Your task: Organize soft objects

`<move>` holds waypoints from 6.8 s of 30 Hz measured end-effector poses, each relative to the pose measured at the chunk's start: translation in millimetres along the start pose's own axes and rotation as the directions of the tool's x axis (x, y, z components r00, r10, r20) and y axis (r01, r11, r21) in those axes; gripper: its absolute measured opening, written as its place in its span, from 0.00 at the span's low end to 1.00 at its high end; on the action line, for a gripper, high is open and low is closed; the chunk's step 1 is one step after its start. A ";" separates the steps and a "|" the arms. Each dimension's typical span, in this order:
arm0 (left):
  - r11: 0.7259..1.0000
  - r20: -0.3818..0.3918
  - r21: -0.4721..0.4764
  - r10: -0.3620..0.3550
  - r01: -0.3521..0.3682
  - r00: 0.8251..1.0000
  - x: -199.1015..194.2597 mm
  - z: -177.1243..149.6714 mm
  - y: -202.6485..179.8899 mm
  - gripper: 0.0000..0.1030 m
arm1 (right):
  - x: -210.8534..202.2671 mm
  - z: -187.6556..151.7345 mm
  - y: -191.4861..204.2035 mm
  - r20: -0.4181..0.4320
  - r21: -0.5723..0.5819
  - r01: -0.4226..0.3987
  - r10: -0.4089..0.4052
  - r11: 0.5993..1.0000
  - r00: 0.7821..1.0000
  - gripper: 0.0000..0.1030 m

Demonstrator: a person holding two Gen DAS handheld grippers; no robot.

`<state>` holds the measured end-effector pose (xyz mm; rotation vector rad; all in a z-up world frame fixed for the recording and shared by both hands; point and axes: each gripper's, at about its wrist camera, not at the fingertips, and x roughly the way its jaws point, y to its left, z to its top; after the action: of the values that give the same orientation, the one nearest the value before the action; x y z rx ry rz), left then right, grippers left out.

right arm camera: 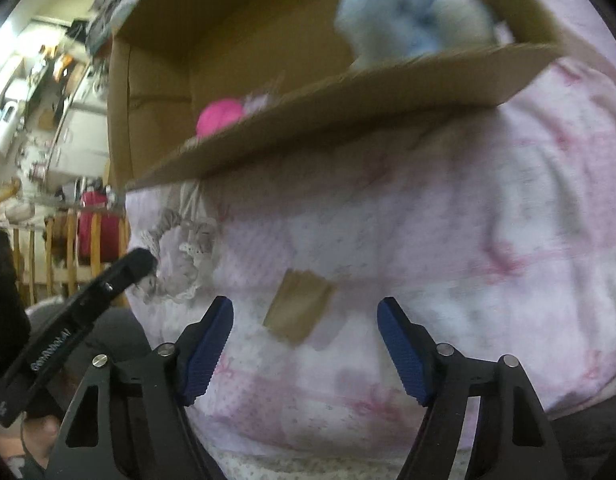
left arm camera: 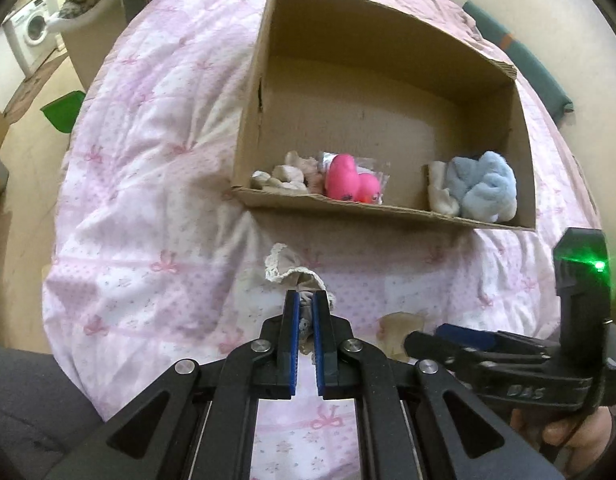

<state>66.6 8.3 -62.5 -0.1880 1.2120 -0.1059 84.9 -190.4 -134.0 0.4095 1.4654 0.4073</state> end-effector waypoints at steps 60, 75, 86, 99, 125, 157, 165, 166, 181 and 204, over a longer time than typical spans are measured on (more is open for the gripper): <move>0.989 0.373 0.142 -0.007 -0.050 0.928 -74.4 82.0 -28.7 0.06 | -135.6 49.3 40.2 0.504 -0.183 0.057 0.044 0.982 0.863 0.08; 0.984 0.300 0.171 -0.005 -0.048 0.954 -4.8 81.0 -31.2 0.06 | -89.0 57.9 16.2 0.435 -0.122 0.069 -0.009 0.990 0.900 0.09; 0.985 0.268 0.168 -0.025 -0.021 0.963 0.3 78.5 -34.7 0.06 | -78.2 59.5 22.9 0.402 -0.149 0.104 -0.036 0.983 0.915 0.09; 0.980 0.264 0.200 -0.030 -0.024 0.964 0.4 73.2 -43.4 0.08 | -78.2 59.4 23.8 0.400 -0.154 0.097 -0.027 0.983 0.916 0.09; 0.988 0.438 0.111 0.050 -0.109 0.898 -46.8 73.1 -29.3 0.66 | -123.1 48.1 23.4 0.569 -0.089 0.151 -0.074 0.984 0.819 0.77; 0.991 0.432 0.079 0.065 -0.109 0.900 -89.9 -0.2 -13.6 0.96 | -145.1 -27.5 44.2 0.669 -0.097 0.342 -0.193 0.935 0.718 1.00; 0.992 0.402 0.066 0.072 -0.108 0.913 -72.7 3.0 -15.6 0.96 | -135.3 -21.3 39.3 0.649 -0.082 0.364 -0.228 0.928 0.726 1.00; 0.993 0.399 0.063 0.070 -0.103 0.914 -72.2 3.7 -14.3 0.96 | -134.3 -20.9 39.7 0.647 -0.084 0.368 -0.230 0.926 0.727 1.00; 0.994 0.368 0.066 0.057 -0.088 0.928 -67.0 3.3 -11.7 0.96 | -130.3 -23.5 45.4 0.657 -0.100 0.408 -0.248 0.907 0.712 1.00; 0.994 0.369 0.072 0.055 -0.087 0.928 -66.9 1.4 -13.4 0.96 | -131.7 -23.3 43.8 0.655 -0.098 0.397 -0.241 0.913 0.717 1.00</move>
<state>44.8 7.5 2.2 -0.0816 0.8376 -0.0564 52.6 -218.1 0.2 0.0699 0.7820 0.1260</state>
